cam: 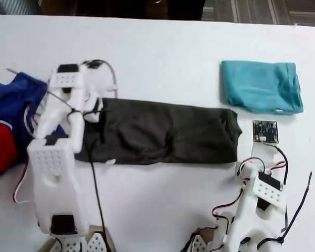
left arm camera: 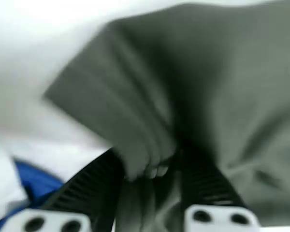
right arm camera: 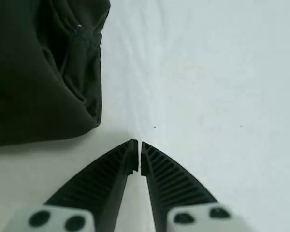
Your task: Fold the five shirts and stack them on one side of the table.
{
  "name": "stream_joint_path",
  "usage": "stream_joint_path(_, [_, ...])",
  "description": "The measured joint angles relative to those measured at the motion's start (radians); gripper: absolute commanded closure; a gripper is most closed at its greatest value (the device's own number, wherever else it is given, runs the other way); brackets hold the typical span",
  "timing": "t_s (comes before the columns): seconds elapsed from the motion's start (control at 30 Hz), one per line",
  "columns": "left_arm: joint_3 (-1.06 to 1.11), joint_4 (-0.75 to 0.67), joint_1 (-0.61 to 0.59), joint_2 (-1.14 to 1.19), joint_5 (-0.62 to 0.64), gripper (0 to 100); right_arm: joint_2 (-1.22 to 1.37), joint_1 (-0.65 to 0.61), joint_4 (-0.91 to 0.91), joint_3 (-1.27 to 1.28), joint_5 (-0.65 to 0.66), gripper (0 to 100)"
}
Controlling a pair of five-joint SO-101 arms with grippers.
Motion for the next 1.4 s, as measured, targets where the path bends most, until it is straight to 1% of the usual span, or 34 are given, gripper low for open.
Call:
stream_joint_path(0.27, [-0.152, 0.107, -0.012, 0.077, 0.000, 97, 0.000, 0.000, 0.000, 0.000, 0.000, 97.8])
stream_joint_path(0.4, [-0.226, 0.160, -0.094, 0.074, -0.002, 97, 0.000, 0.000, 0.000, 0.000, 0.000, 97.8])
stream_joint_path(0.57, [-0.229, 0.167, -0.189, 0.015, -0.057, 97, 0.000, 0.000, 0.000, 0.000, 0.000, 97.8])
stream_joint_path(0.67, [-0.186, 0.167, -0.203, -0.064, -0.075, 97, 0.000, 0.035, 0.000, 0.000, -0.009, 97.8])
stream_joint_path(0.77, [-0.101, 0.167, -0.193, -0.155, -0.083, 97, 0.000, 0.092, 0.000, 0.000, -0.071, 97.8])
stream_joint_path(0.87, [-0.012, 0.167, -0.144, -0.258, -0.083, 97, 0.000, 0.146, 0.000, 0.000, -0.078, 97.8])
stream_joint_path(1.0, [0.068, 0.169, -0.028, -0.407, -0.083, 97, 0.000, 0.235, 0.000, 0.000, -0.014, 97.8])
stream_joint_path(1.23, [0.106, 0.169, 0.227, -0.646, -0.083, 97, 0.000, 0.239, -0.025, 0.006, -0.002, 97.8])
stream_joint_path(1.4, [0.106, 0.169, 0.427, -0.746, -0.083, 97, 0.000, 0.239, -0.031, 0.006, -0.002, 97.8])
